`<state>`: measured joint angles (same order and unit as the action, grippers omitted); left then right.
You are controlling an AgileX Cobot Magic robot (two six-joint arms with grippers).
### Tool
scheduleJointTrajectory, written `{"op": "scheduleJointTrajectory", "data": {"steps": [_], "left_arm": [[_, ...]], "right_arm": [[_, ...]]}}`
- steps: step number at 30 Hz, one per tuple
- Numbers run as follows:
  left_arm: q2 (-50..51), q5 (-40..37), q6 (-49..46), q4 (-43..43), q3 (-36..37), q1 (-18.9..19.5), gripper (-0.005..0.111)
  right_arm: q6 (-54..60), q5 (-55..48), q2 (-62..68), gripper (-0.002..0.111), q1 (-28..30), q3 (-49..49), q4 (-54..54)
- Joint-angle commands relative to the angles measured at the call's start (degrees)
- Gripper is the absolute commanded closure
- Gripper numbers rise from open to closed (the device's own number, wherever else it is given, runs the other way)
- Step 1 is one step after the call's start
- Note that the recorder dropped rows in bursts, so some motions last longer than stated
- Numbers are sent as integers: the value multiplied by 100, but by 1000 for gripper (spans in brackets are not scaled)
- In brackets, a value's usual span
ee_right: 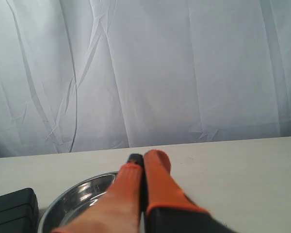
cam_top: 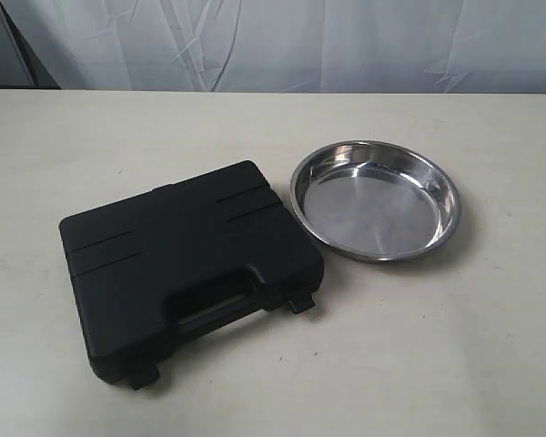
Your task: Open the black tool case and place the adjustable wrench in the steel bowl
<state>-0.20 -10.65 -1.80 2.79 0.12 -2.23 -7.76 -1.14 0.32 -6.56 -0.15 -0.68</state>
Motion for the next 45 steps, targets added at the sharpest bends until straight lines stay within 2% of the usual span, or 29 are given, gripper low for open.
{"op": "scheduleJointTrajectory", "data": {"steps": [1,12,16,17,19,20,23,24,25,27,28,29,31,34,36,39,41,45], "left_arm": [[20,35,8,-12,-12,-21,106],[20,35,8,-12,-12,-21,106],[20,35,8,-12,-12,-21,106],[20,35,8,-12,-12,-21,106],[20,35,8,-12,-12,-21,106],[20,35,8,-12,-12,-21,106],[20,35,8,-12,-12,-21,106],[20,35,8,-12,-12,-21,106],[20,35,8,-12,-12,-21,106],[20,35,8,-12,-12,-21,106],[20,35,8,-12,-12,-21,106],[20,35,8,-12,-12,-21,106],[20,21,8,-12,-12,-21,106],[20,21,8,-12,-12,-21,106],[20,21,8,-12,-12,-21,106],[20,21,8,-12,-12,-21,106],[20,21,8,-12,-12,-21,106],[20,21,8,-12,-12,-21,106]], "right_arm": [[21,37,-32,108,-23,15,16],[21,312,-32,108,-23,15,-310],[-1,1251,-32,108,-23,15,-1664],[-314,1343,-32,108,-23,15,-2488],[-911,1343,-32,108,-23,15,-2941],[-1036,1269,-32,108,-23,-98,-2755],[-1186,899,75,108,-150,-1152,-744],[-1186,912,464,108,-155,-1625,-51],[-1186,862,770,108,-155,-1863,183],[-1186,12,1912,108,-155,-2676,756],[-1005,-913,2935,108,-177,-3301,954],[-657,-1323,3364,108,-225,-3584,954],[696,-2341,4398,108,-507,-4300,290],[3327,-3615,5817,108,-1141,-5268,-1476],[4253,-4352,6797,108,-1556,-5792,-2390],[4543,-4951,8082,107,-2205,-6379,-2663],[4543,-4975,8652,100,-2645,-6631,-2411],[4568,-4907,9731,73,-3489,-7003,-1530]]}}
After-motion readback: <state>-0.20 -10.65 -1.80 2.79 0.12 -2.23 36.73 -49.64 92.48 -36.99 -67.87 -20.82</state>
